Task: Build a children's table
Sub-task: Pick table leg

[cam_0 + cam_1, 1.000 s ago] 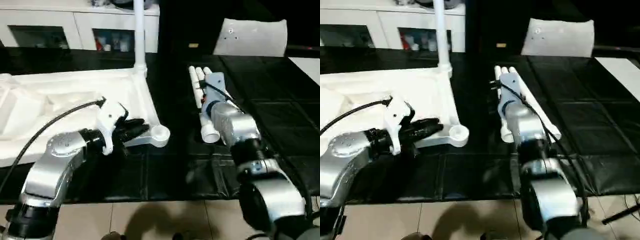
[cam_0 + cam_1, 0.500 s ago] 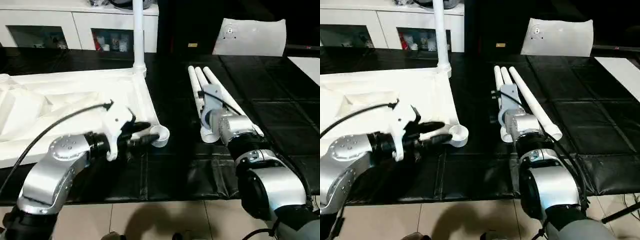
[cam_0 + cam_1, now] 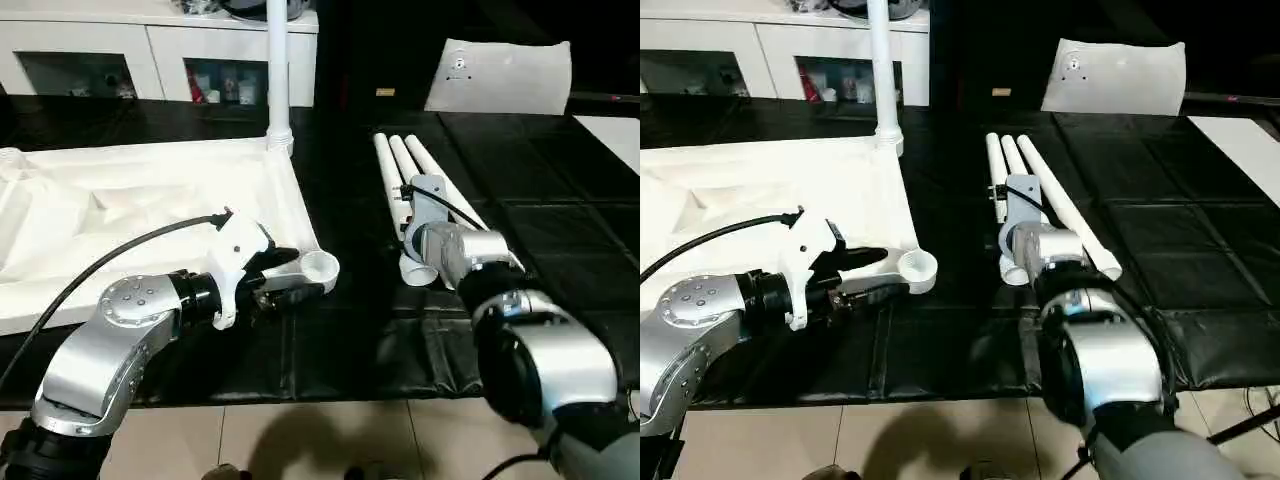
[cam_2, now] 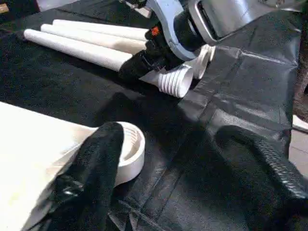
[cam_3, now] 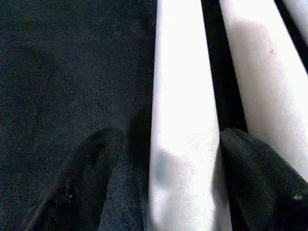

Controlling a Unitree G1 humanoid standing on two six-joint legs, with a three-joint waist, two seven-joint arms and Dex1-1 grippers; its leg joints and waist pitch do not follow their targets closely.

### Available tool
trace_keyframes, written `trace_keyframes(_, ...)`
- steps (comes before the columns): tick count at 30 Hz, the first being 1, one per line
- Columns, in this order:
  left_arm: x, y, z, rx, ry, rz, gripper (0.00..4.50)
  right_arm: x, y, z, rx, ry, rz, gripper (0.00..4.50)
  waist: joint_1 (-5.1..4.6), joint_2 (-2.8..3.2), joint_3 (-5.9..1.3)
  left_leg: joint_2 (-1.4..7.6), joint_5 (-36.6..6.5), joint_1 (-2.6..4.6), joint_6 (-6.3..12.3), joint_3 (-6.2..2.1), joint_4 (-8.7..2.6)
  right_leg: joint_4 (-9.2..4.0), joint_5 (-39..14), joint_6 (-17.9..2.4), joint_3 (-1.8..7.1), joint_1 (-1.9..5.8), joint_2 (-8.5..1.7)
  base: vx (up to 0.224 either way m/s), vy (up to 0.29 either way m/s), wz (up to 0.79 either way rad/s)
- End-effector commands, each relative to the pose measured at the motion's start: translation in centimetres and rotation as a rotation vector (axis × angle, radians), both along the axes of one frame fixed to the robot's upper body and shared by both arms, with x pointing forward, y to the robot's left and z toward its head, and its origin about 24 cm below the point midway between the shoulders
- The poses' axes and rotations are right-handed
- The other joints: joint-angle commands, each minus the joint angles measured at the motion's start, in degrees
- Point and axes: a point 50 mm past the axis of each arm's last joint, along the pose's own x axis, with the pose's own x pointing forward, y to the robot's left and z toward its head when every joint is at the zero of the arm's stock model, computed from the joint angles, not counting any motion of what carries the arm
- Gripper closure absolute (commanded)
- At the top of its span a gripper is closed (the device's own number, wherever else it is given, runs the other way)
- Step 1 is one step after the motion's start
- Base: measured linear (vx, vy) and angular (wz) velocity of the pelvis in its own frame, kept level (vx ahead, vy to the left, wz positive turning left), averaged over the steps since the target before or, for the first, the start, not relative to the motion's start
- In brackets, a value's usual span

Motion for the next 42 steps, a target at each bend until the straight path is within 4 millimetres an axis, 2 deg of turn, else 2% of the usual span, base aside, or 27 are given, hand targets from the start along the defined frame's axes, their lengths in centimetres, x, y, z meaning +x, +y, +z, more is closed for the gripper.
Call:
trace_keyframes(1,-0.3,-0.2,0.1,0.005,0.001,-0.019,0.75,-0.4,0.1,-0.5,0.03,0.057,0.001,1.22,-0.09,0.55,-4.29,0.37,-16.0,1.21,-2.98,-0.36,-3.46,-4.26,-16.3,-8.6,1.29,1.9,-2.38,0.0,0.0,0.0)
trace_keyframes(4,-0.3,-0.2,0.1,0.005,0.003,-0.021,0.38,-0.3,0.0,-0.4,0.033,0.064,0.001,1.5,-0.13,0.59,-4.32,0.39,-15.9,1.24,-2.97,-0.36,-3.43,-4.21,-16.0,-8.9,1.27,1.89,-2.4,0.0,0.0,0.0)
trace_keyframes(5,-0.3,-0.2,0.1,0.007,0.003,-0.023,0.38,-0.3,0.1,-0.3,0.039,0.06,0.002,1.5,-0.02,0.76,-4.3,0.39,-15.9,1.23,-3.02,-0.4,-3.45,-4.21,-16.0,-9.0,1.27,1.91,-2.45,0.0,0.0,0.0)
trace_keyframes(7,-0.3,-0.2,0.1,0.013,0.007,-0.032,0.28,-0.2,0.0,-0.1,0.047,0.058,0.002,1.61,-0.06,0.62,-4.31,0.38,-16.0,1.16,-3.03,-0.4,-3.46,-4.18,-15.8,-8.9,1.27,1.99,-2.44,0.0,0.0,0.0)
trace_keyframes(10,-0.2,-0.2,0.1,0.016,0.007,-0.035,0.0,-0.1,0.0,0.0,0.052,0.055,0.004,1.99,0.0,0.84,-4.31,0.38,-15.9,1.25,-3.1,-0.4,-3.44,-4.18,-15.8,-9.1,1.25,1.93,-2.45,0.0,0.0,0.0)
trace_keyframes(11,-0.2,-0.2,0.1,0.016,0.007,-0.035,0.0,-0.1,0.0,0.1,0.053,0.054,0.004,2.08,-0.03,0.78,-4.31,0.37,-16.0,1.22,-3.11,-0.39,-3.44,-4.2,-15.8,-9.1,1.25,1.95,-2.44,0.0,0.0,0.0)
trace_keyframes(12,-0.2,-0.2,0.1,0.018,0.007,-0.035,0.0,-0.1,0.0,0.1,0.054,0.052,0.003,2.21,0.02,1.07,-4.3,0.37,-16.2,1.27,-3.24,-0.46,-3.46,-4.17,-15.9,-9.2,1.24,1.93,-2.48,0.0,0.0,0.0)
trace_keyframes(16,-0.1,-0.2,0.1,0.019,0.007,-0.03,0.0,0.1,-0.1,0.3,0.064,0.037,-0.004,2.5,0.06,1.06,-4.31,0.37,-16.5,1.33,-3.32,-0.45,-3.47,-4.17,-15.6,-9.3,1.2,1.93,-2.42,0.0,0.0,0.0)
trace_keyframes(18,0.1,-0.2,0.0,0.015,0.006,-0.016,0.0,0.1,-0.4,0.4,0.072,0.024,-0.008,2.56,0.03,0.85,-4.33,0.4,-16.6,1.29,-3.34,-0.45,-3.48,-4.16,-15.6,-9.4,1.19,1.98,-2.42,0.0,0.0,0.0)
trace_keyframes(19,0.2,-0.2,0.0,0.012,0.001,-0.006,0.0,0.3,-0.7,0.6,0.077,0.002,-0.016,2.6,0.02,0.47,-4.34,0.41,-16.5,1.26,-3.23,-0.39,-3.47,-4.2,-15.6,-9.4,1.2,1.99,-2.4,0.0,0.0,0.0)
trace_keyframes(24,0.9,-0.1,0.1,0.011,-0.023,0.068,0.0,0.8,-1.4,1.5,0.127,-0.096,-0.033,2.64,0.22,0.33,-4.35,0.42,-14.8,1.05,-2.62,-0.26,-3.38,-4.17,-14.9,-9.0,1.29,2.12,-2.51,0.0,0.0,0.0)
trace_keyframes(25,1.6,0.1,0.2,0.008,-0.049,0.135,0.0,0.9,-1.7,2.0,0.172,-0.134,-0.038,2.64,0.31,0.46,-4.42,0.43,-14.6,1.11,-2.54,-0.25,-3.34,-4.13,-14.6,-8.8,1.3,2.16,-2.51,0.0,0.0,0.0)
trace_keyframes(26,1.8,0.2,0.2,0.006,-0.053,0.152,0.0,0.9,-1.8,2.0,0.185,-0.137,-0.04,2.65,0.37,1.17,-4.45,0.39,-14.8,1.28,-2.48,-0.21,-3.29,-4.33,-13.7,-8.6,1.32,2.05,-2.33,0.0,0.0,0.0)
trace_keyframes(27,2.1,0.3,0.1,0.006,-0.058,0.188,0.0,0.9,-1.9,2.2,0.217,-0.165,-0.04,2.65,0.44,0.79,-4.53,0.31,-14.0,1.01,-2.23,-0.3,-3.44,-4.15,-12.8,-8.8,1.21,2.47,-2.27,0.0,0.0,0.0)
trace_keyframes(28,2.6,0.3,0.2,-0.013,-0.069,0.246,0.0,0.9,-2.1,2.7,0.275,-0.228,-0.033,2.65,0.6,1.68,-4.59,0.34,-13.7,1.1,-2.25,-0.5,-3.37,-3.92,-11.9,-9.0,1.21,2.5,-2.47,0.0,0.0,0.0)
trace_keyframes(30,2.9,0.2,0.4,-0.026,-0.082,0.276,0.0,0.9,-2.2,3.2,0.323,-0.287,-0.034,2.65,0.67,0.98,-4.74,0.33,-12.9,1.06,-1.62,-0.31,-3.3,-4.18,-10.5,-9.1,1.25,2.69,-2.39,0.0,0.0,0.0)
trace_keyframes(31,3.7,0.0,0.8,-0.048,-0.139,0.334,0.0,0.6,-2.2,4.4,0.457,-0.405,-0.014,2.65,0.73,0.67,-4.73,0.36,-12.7,0.92,-1.07,-0.31,-3.41,-4.24,-10.3,-9.3,1.21,2.76,-2.39,0.0,0.0,0.0)
trace_keyframes(33,4.4,-0.3,1.4,-0.07,-0.196,0.365,0.0,0.3,-2.3,5.3,0.57,-0.466,-0.019,2.65,0.81,0.67,-4.78,0.38,-12.2,0.89,-0.47,-0.4,-3.36,-4.19,-9.9,-9.0,1.28,2.97,-2.39,0.0,0.0,0.0)
trace_keyframes(35,4.7,-0.5,1.7,-0.081,-0.224,0.372,0.0,0.2,-2.4,5.6,0.607,-0.495,-0.033,2.65,0.91,0.71,-4.79,0.37,-11.6,0.85,-0.12,-0.49,-3.53,-4.28,-10.4,-9.4,1.12,2.89,-2.49,0.0,0.0,0.0)
trace_keyframes(36,5.3,-1.1,2.6,-0.125,-0.26,0.378,0.0,-0.7,-2.6,6.0,0.623,-0.574,0.009,2.65,1.07,1.38,-4.74,0.4,-11.8,1.05,-0.43,-0.54,-3.53,-4.38,-10.8,-9.4,1.13,2.74,-2.51,0.0,0.0,0.0)
trace_keyframes(37,5.5,-1.3,2.9,-0.137,-0.264,0.378,0.0,-1.0,-2.5,6.0,0.627,-0.588,0.029,2.65,1.16,1.06,-4.82,0.52,-11.9,1.11,-0.5,-0.51,-3.44,-4.38,-10.4,-9.2,1.21,2.81,-2.59,0.0,0.0,0.0)
trace_keyframes(39,6.1,-2.1,3.7,-0.171,-0.241,0.387,0.0,-2.3,-2.2,6.5,0.706,-0.638,0.122,2.65,1.61,0.97,-4.67,0.4,-12.1,1.32,-0.2,-0.27,-3.54,-4.66,-10.8,-8.8,1.32,2.72,-2.3,0.0,0.0,0.0)
trace_keyframes(40,6.3,-2.6,4.0,-0.204,-0.206,0.369,0.0,-3.1,-2.0,6.8,0.752,-0.665,0.173,2.65,1.83,0.81,-4.69,0.38,-11.9,1.16,-0.18,-0.37,-3.63,-4.56,-11.1,-8.7,1.29,2.95,-2.41,0.0,0.0,0.0)
trace_keyframes(42,6.4,-3.6,4.6,-0.277,-0.16,0.307,0.0,-4.1,-1.7,7.1,0.809,-0.7,0.245,2.65,2.04,0.88,-4.7,0.5,-12.1,1.19,-0.14,-0.46,-3.7,-4.7,-11.7,-9.0,1.29,2.84,-2.61,0.0,0.0,0.0)
